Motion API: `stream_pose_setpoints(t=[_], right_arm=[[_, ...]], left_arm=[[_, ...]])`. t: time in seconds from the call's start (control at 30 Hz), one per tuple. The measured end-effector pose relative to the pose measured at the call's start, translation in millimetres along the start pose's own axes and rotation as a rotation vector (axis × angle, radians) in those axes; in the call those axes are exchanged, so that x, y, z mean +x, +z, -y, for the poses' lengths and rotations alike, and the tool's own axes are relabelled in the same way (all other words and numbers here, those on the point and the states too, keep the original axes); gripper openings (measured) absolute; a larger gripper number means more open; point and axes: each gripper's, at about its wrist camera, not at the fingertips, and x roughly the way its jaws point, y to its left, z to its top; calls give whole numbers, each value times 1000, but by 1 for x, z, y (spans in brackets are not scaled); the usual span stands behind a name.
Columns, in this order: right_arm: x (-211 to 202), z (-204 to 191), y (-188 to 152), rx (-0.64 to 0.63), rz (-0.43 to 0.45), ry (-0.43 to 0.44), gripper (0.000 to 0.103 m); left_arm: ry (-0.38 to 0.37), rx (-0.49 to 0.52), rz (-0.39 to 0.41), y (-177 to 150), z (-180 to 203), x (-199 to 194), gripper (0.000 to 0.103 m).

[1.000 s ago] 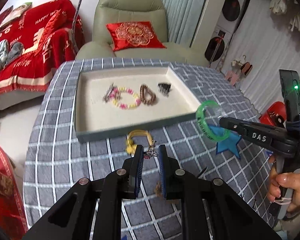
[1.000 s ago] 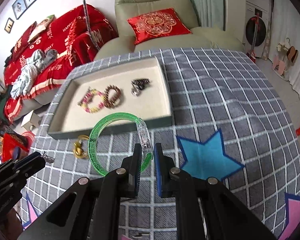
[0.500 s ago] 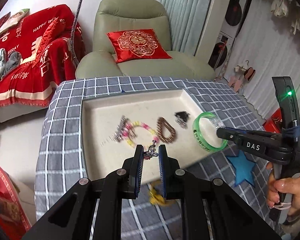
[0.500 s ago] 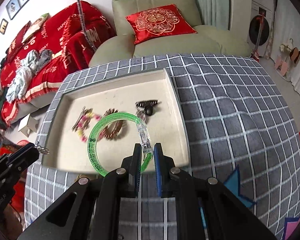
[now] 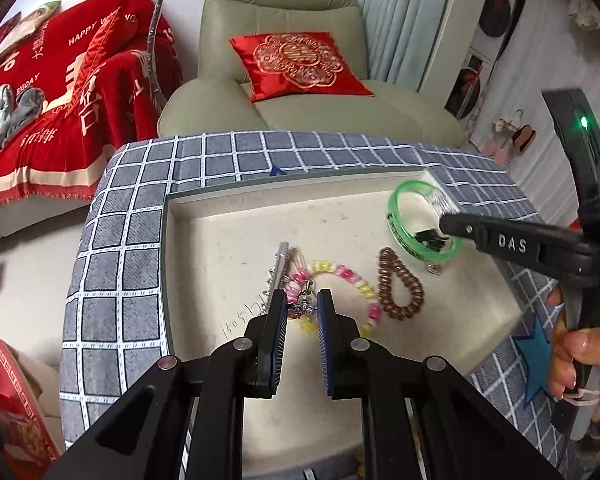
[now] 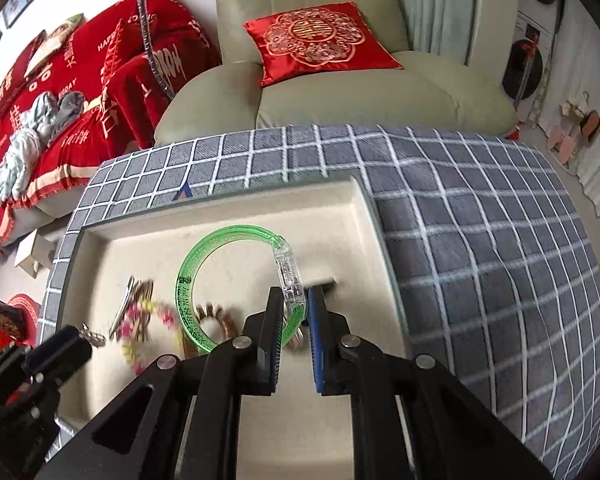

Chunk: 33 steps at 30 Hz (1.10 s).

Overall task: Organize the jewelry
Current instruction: 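Carry the green bangle and heart charm over the tray with both tools, then open the right tool to drop the green bangle in the tray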

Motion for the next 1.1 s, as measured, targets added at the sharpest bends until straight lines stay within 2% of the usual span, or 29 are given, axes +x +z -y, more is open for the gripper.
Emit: stream_pose_setpoints(t=[0.17,0.4,0.67,0.73,0.77,0.8,0.87,0.97,1.03,1.1], right_arm=[[22,-12,15,-31,-19,-15,14],[49,-20,18,-56,-61,-36,14],[53,-26,16,-90,-71,-44,15],[54,-28,17,-90,-76,-40,20],[54,-28,16,-88,-77,-36,31],[53,-28,16,-84,-74,-31,48],[51,-29,16,-78,-65,-21,61],[41,-29,15,-73,-47,-6,62],[32,-28,14,-66,-31,1,71],[20,-24,11,-53,-12,14,75]], left_arm=[[25,1,-28,4,-2,15,32],[48,17,-38,9,0,21,32],[50,-12,-60,4,-7,29,32],[50,-15,-52,3,-6,28,32],[51,-11,-50,3,-5,27,32],[53,-6,-46,3,-4,26,32],[59,3,-42,2,-3,25,32],[64,6,-38,2,-1,22,32],[65,0,-36,1,0,19,32],[72,-4,-28,-1,2,14,32]])
